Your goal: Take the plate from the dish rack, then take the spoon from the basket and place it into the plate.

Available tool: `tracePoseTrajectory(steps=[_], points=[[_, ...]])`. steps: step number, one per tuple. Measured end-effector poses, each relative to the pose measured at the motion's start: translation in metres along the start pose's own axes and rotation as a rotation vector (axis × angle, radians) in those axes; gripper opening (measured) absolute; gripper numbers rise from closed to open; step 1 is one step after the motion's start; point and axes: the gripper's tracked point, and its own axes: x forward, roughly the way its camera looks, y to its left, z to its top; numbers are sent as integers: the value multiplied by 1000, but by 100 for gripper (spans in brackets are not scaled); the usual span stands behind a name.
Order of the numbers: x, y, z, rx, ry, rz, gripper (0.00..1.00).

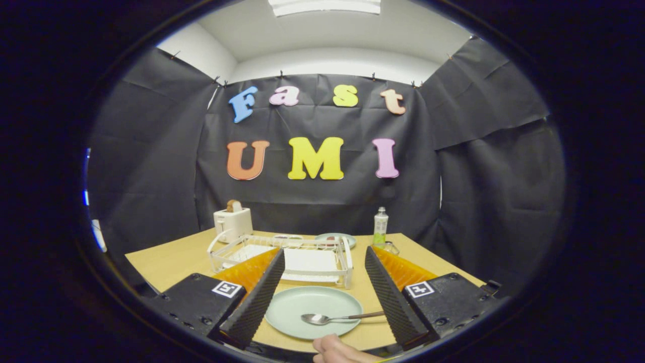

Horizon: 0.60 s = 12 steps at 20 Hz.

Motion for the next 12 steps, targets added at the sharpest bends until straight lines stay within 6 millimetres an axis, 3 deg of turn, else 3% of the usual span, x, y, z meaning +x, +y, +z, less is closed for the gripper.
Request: tracePoseTrajectory(steps=[12], points=[[-7,8,-7,45,55,18,100]])
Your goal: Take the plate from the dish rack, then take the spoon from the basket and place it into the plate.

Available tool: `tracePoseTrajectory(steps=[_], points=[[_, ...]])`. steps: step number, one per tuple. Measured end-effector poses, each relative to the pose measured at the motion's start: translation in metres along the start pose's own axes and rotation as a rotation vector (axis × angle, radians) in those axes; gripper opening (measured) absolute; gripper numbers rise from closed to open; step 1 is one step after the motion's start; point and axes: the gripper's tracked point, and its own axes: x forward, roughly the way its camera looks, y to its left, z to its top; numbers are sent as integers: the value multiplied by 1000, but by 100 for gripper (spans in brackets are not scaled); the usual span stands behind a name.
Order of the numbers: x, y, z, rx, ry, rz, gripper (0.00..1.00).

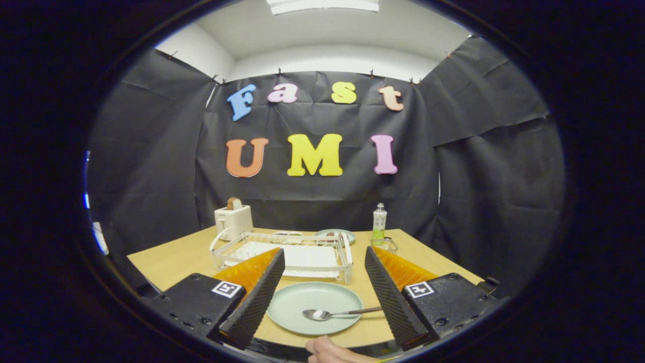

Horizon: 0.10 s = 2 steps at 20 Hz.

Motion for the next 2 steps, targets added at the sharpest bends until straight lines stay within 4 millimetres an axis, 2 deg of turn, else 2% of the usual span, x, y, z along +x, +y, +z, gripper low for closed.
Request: tracePoseTrajectory(steps=[2], points=[[-1,-5,3,2,-2,-10,100]])
